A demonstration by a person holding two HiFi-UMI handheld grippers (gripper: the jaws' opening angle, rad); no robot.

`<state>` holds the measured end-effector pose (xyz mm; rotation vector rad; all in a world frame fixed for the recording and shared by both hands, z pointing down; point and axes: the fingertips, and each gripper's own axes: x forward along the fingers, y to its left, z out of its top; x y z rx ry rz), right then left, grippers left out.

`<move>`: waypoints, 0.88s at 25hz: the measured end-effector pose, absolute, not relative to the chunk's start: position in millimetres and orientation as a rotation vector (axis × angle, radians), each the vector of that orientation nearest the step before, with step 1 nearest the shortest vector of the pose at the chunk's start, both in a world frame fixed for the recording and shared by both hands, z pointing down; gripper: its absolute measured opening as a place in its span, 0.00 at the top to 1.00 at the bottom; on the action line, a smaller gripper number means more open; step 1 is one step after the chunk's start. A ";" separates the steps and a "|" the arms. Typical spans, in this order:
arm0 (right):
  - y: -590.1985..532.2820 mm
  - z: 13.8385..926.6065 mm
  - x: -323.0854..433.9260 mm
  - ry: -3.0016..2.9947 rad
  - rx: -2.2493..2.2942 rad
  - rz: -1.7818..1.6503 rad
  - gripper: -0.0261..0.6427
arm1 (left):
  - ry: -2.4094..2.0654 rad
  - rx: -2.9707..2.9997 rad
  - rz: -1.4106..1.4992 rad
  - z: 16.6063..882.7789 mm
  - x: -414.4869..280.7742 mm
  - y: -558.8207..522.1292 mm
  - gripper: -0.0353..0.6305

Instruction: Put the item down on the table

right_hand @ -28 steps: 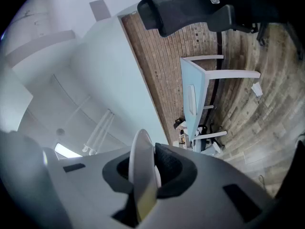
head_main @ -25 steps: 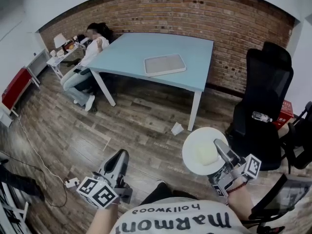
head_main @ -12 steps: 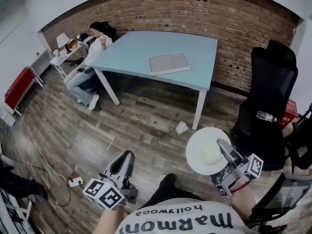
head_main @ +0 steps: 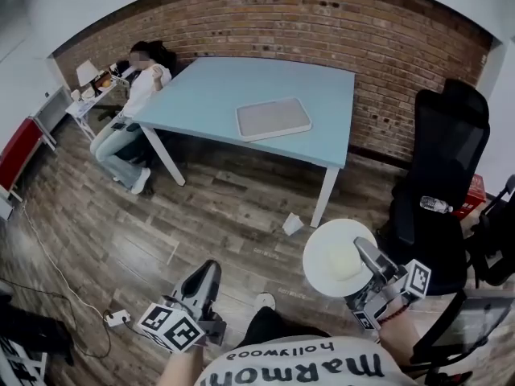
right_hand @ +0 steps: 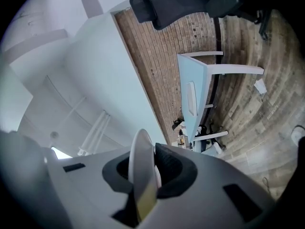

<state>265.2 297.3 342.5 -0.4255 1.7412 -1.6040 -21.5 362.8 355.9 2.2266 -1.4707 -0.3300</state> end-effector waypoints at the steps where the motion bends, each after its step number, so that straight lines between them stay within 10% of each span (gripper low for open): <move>1: 288.5 339.3 260.4 1.745 -0.422 -1.594 0.88 | -1.469 2.239 -0.332 353.9 -26.4 352.0 0.90; 22: 150.9 302.3 161.3 1.811 -0.485 -1.530 0.88 | -1.196 2.406 -0.458 319.6 -86.1 187.6 0.94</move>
